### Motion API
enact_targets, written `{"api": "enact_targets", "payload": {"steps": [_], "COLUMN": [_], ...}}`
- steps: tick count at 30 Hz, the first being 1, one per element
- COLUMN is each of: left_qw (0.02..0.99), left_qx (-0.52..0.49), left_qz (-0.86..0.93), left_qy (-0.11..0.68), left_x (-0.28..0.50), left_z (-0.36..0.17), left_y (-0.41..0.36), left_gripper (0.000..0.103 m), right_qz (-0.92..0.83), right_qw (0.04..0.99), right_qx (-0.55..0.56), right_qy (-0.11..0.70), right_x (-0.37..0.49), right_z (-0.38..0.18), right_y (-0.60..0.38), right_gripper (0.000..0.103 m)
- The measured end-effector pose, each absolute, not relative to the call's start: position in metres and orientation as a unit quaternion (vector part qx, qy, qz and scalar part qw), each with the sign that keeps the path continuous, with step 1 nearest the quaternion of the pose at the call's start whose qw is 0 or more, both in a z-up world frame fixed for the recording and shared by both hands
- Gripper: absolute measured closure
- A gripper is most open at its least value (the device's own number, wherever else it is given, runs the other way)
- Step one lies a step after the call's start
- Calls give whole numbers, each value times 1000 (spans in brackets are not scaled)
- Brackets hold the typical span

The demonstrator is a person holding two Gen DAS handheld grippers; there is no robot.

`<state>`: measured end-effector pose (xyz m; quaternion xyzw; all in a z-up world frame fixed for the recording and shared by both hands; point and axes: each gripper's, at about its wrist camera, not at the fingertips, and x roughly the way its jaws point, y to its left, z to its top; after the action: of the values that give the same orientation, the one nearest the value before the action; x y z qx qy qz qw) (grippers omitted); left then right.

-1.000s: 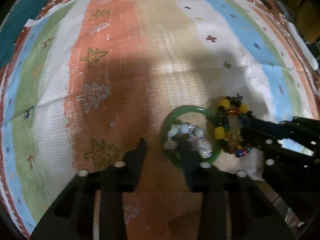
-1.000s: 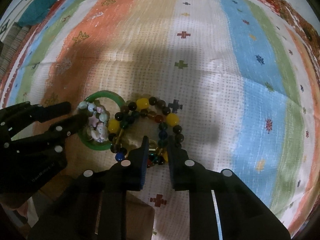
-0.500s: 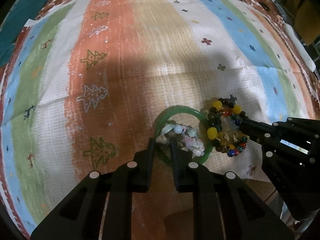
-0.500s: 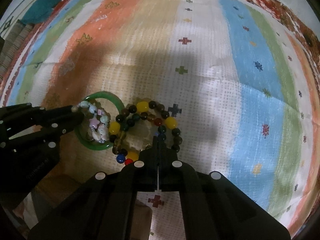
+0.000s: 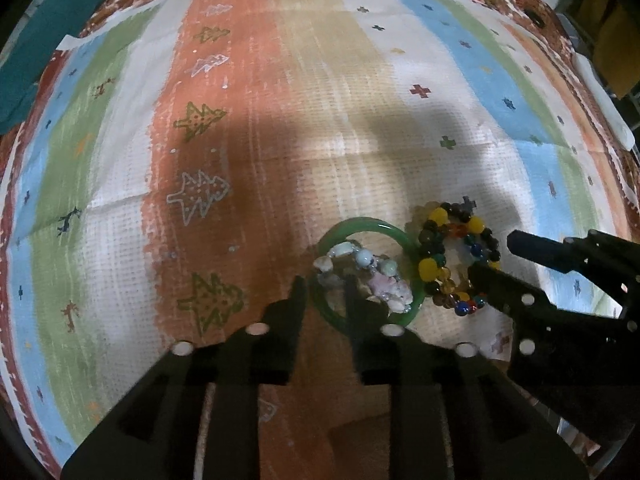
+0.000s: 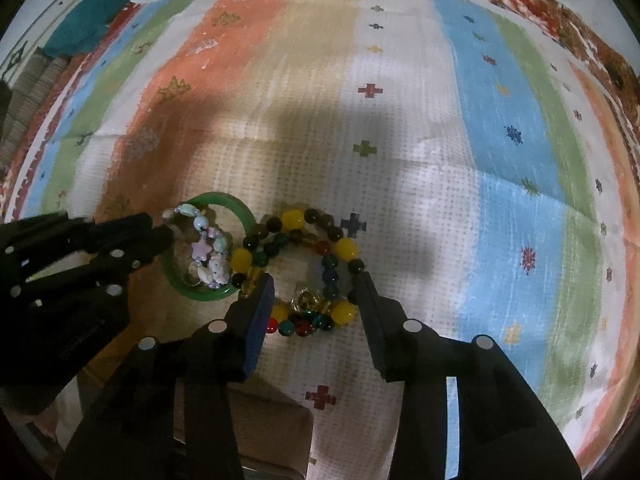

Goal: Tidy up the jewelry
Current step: 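Grasp the white stone bracelet with the left tool while the right grasps the multicolour bracelet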

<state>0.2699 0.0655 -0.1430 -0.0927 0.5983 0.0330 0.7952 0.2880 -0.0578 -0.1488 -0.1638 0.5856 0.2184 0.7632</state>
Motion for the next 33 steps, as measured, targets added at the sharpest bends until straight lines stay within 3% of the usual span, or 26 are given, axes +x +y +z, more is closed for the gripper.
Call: {"api": "enact_targets", "payload": {"steps": [11,17,19,21,24,33], "left_qw": [804,798,799,801,802,812], "left_qx": [-102,-94,-89,-77,-78,-82], "left_qz": [27,28,26,31,29,24], "left_qy": [586,594,594,593,592,577], "left_x": [274,280,281,282,283,279], "left_z": [-138,-149,-150,-150,-149,-134], "left_y": [69,67,65,63,63,65], "left_gripper": [73,73,87,90,91,92], "right_qz": [208,204,203,204,205,206], "right_qw": [757,756,757,756,754,764], "right_qx": [-168,-171,-170,-176,-177,-180], "right_qy": [596,598,597,597,598,584], "right_x": [297,303,305,307,309,298], "right_z": [-160,-166,-167,-168,-171,-161], "right_y": [-50,-50,-48,-46,-45,-52], "right_gripper": [60,72,78,85,92,93]}}
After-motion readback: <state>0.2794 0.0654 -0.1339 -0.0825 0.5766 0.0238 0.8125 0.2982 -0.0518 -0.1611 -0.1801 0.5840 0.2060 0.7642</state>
